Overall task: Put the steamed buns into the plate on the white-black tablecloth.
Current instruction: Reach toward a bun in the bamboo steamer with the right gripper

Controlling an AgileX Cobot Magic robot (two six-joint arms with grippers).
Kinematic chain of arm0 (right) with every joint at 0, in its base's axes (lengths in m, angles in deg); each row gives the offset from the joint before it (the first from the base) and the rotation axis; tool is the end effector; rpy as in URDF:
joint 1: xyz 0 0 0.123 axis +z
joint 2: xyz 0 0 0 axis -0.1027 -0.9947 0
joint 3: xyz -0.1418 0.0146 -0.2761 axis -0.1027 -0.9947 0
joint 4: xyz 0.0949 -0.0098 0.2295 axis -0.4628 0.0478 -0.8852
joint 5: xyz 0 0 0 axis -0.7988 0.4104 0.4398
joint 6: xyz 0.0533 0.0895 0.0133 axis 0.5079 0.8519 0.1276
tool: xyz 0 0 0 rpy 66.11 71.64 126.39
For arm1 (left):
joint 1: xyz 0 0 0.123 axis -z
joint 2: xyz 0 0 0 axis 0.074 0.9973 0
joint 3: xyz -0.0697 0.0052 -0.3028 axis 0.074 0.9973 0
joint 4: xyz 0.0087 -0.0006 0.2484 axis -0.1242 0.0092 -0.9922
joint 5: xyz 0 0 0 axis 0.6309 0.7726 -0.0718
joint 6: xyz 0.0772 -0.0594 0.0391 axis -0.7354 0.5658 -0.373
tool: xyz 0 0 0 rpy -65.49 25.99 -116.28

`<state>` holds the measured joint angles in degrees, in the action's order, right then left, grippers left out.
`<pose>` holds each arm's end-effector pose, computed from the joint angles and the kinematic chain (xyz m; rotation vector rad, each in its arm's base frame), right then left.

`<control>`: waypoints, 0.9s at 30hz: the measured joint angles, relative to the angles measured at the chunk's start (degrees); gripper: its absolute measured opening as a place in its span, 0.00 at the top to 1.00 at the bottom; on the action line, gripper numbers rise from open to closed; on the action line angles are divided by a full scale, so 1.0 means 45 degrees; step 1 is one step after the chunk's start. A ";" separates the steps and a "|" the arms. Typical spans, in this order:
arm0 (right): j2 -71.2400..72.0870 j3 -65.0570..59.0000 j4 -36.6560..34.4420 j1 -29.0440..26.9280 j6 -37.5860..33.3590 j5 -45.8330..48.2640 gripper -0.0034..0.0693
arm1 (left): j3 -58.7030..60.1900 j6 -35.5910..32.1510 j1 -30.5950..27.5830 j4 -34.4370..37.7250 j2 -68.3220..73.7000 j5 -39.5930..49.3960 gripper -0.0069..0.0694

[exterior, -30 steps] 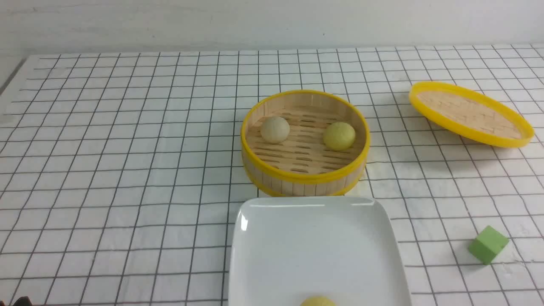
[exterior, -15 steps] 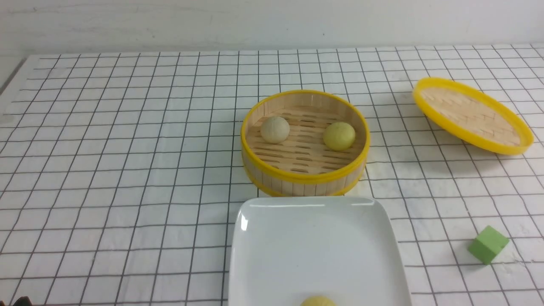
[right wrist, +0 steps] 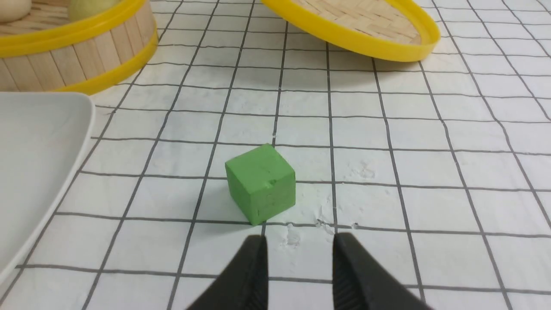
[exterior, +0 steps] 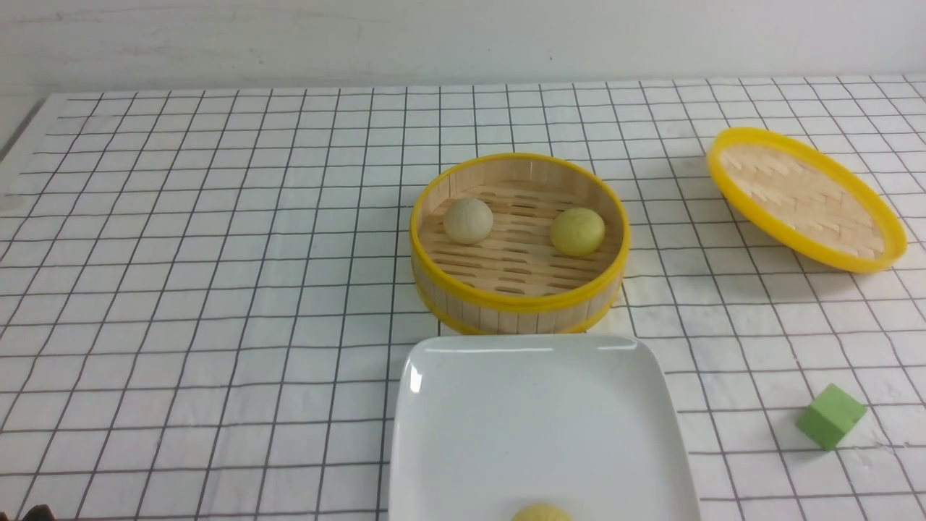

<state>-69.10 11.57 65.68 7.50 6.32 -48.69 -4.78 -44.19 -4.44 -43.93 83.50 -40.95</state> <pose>0.0354 0.0048 0.1668 -0.0229 1.8954 0.0742 0.0368 0.0060 0.1677 -0.1233 1.8611 -0.0072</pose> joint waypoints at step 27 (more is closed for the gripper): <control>-0.0354 0.3605 -0.6403 0.0000 0.2711 -0.1112 0.77 | -0.1704 0.5128 0.0000 1.0382 0.0000 0.0038 0.69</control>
<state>-70.69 27.80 36.86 7.50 18.52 -53.70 -12.44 -21.12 -4.44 2.79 83.50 -40.78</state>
